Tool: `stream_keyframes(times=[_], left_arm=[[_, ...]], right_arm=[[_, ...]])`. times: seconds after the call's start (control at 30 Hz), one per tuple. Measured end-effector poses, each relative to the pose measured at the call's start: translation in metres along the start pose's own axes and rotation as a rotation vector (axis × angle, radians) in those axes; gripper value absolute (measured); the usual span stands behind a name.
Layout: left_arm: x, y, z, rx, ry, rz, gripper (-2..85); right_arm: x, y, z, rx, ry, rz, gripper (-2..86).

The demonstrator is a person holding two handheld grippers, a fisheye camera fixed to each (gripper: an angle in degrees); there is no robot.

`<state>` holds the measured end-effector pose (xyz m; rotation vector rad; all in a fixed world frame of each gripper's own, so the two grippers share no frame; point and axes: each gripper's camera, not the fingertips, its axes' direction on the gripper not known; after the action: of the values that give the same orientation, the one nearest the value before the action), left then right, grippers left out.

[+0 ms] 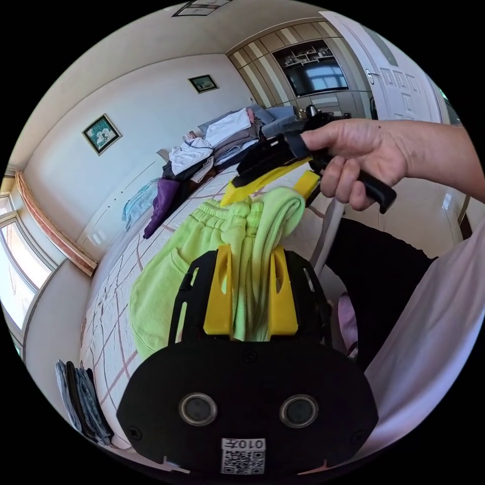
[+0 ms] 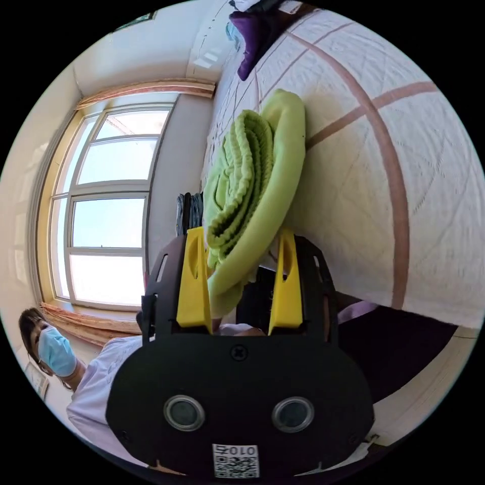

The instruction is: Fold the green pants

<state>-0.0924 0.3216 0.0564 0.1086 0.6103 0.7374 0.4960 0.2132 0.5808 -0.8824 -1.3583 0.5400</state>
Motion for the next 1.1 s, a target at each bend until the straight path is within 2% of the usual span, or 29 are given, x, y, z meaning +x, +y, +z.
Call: stream_keyframes(times=[0.07, 0.17, 0.27, 0.33, 0.43, 0.47, 0.63, 0.7, 0.83, 1.1], left_arm=[[-0.015, 0.002, -0.002, -0.008, 0.026, 0.003, 11.1], [-0.065, 0.015, -0.020, -0.039, 0.218, -0.119, 12.4], [-0.141, 0.065, -0.051, -0.022, 0.339, -0.466, 13.7], [-0.207, 0.137, -0.068, -0.006, 0.392, -0.843, 14.6], [-0.261, 0.221, -0.064, 0.020, 0.489, -1.144, 15.4], [-0.267, 0.232, -0.060, 0.018, 0.502, -1.172, 15.5], [-0.303, 0.263, -0.015, 0.050, 0.789, -1.229, 15.2], [-0.310, 0.255, -0.012, 0.044, 0.794, -1.195, 14.8], [-0.330, 0.249, -0.002, 0.038, 0.852, -1.174, 13.8], [-0.355, 0.236, -0.007, -0.037, 0.842, -1.106, 9.6]], right_arm=[[-0.011, -0.007, 0.004, -0.017, 0.108, -0.016, 14.6], [-0.016, -0.006, 0.002, -0.019, 0.135, -0.049, 12.7], [-0.015, -0.005, 0.000, -0.011, 0.102, -0.058, 12.0], [-0.019, -0.006, 0.000, -0.011, 0.100, -0.077, 12.0], [-0.023, -0.009, 0.000, -0.019, 0.091, -0.098, 12.0], [-0.025, -0.011, 0.001, -0.027, 0.096, -0.102, 12.0], [-0.025, -0.013, 0.005, -0.075, 0.158, -0.098, 12.6], [-0.020, -0.009, 0.004, -0.084, 0.186, -0.094, 12.8], [-0.004, 0.000, 0.003, -0.058, 0.083, -0.063, 12.9], [-0.016, 0.013, 0.021, -0.022, 0.165, -0.033, 11.8]])
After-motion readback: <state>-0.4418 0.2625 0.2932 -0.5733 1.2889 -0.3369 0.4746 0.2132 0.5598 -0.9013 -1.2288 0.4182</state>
